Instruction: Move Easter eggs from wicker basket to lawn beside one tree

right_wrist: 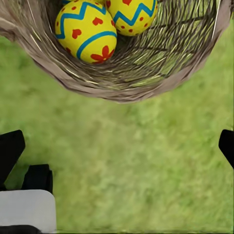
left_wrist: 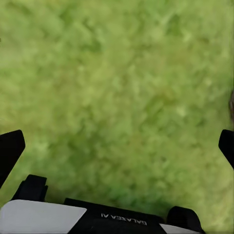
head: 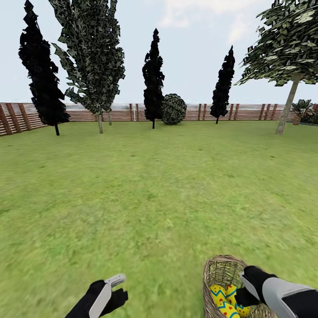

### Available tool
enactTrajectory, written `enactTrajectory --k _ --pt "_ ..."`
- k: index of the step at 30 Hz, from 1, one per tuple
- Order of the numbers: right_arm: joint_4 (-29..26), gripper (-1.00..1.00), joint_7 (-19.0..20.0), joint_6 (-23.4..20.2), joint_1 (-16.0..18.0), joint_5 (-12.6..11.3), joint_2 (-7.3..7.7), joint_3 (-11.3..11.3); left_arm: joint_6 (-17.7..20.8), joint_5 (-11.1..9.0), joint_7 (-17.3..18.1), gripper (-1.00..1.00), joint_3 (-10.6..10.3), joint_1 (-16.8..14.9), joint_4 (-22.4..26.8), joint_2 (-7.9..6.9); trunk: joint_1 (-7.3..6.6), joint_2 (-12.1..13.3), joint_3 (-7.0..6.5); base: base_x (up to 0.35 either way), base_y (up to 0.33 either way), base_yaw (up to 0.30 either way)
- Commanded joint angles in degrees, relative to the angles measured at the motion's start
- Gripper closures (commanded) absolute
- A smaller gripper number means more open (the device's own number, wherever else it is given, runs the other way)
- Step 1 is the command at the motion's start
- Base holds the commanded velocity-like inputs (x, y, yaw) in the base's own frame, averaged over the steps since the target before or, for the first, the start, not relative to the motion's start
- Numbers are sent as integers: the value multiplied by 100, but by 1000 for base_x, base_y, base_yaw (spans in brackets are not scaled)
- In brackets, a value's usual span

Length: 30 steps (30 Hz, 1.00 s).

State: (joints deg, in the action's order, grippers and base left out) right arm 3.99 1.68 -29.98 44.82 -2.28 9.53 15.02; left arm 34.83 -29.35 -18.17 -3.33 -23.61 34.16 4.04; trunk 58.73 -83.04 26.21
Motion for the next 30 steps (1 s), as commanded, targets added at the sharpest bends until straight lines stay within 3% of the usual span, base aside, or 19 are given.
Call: enactTrajectory --k 1,6,15,19,24,26,30 --pt "-41 -100 40 -99 8 -77 14 37 11 -59 -54 -100 -25 -3 0 -2 0 -4 6 0 0 0" --pt "-329 -100 67 -268 8 -152 24 66 6 -56 -55 -100 -27 -3 -14 -7 0 -4 6 0 0 0" --pt "-363 -100 62 -249 9 -165 54 48 -1 -62 -51 -100 -31 -4 -1 -13 0 -4 6 0 -6 0" --pt "-364 -100 60 -240 8 -162 86 42 -8 -62 -54 -100 -35 -4 1 -9 0 -4 6 46 -230 0" --pt "-372 -100 83 -245 9 -174 586 24 -5 -62 -48 -100 -36 -4 -5 -22 0 -4 6 101 -253 0" --pt "-372 -100 86 -245 9 -176 661 20 -4 -62 -47 -100 -36 -4 -6 -24 0 -4 6 43 -79 0" --pt "-372 -100 87 -245 9 -176 665 22 1 -62 -47 -100 -17 -4 -1 -55 0 -4 6 12 -22 0"
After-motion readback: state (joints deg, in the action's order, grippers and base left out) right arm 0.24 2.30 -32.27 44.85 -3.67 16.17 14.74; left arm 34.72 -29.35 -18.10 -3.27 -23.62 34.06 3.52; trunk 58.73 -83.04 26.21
